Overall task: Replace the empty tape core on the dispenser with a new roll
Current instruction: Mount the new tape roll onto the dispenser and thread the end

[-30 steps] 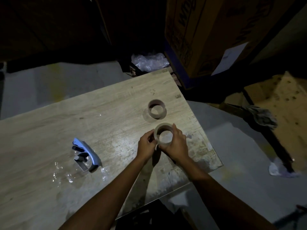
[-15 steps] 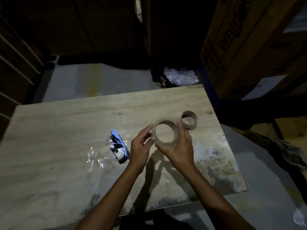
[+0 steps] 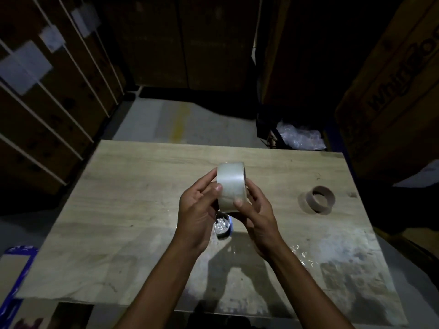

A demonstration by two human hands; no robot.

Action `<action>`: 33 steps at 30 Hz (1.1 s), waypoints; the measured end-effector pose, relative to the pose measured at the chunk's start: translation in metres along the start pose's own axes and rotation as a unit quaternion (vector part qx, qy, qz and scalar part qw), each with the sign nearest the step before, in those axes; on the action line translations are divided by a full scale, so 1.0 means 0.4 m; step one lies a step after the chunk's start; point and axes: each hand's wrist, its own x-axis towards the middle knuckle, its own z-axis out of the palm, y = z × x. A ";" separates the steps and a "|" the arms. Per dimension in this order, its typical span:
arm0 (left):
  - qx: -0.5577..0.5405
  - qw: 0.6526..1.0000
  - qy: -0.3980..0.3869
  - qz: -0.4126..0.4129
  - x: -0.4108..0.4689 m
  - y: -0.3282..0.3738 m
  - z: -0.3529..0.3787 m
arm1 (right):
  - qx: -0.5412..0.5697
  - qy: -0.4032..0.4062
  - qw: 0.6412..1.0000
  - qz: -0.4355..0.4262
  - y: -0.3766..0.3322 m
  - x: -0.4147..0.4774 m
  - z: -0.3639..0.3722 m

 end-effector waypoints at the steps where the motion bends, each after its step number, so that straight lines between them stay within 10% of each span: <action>1: 0.023 1.000 -0.003 0.011 -0.002 0.011 -0.015 | 0.004 -0.010 1.000 0.009 0.001 0.004 0.015; 10: 0.295 0.944 -0.074 0.127 -0.030 0.055 -0.080 | 0.181 0.060 0.975 0.115 -0.002 0.020 0.162; 16: 0.486 0.783 -0.100 0.375 -0.003 0.057 -0.118 | 0.373 0.017 0.919 0.124 -0.001 0.016 0.202; 21: 0.529 0.723 -0.143 0.421 0.013 0.035 -0.130 | 0.412 0.016 0.902 0.125 0.019 0.027 0.216; 33: 0.295 0.941 -0.101 0.134 0.066 0.107 -0.148 | 0.131 0.091 0.986 0.046 0.005 0.086 0.222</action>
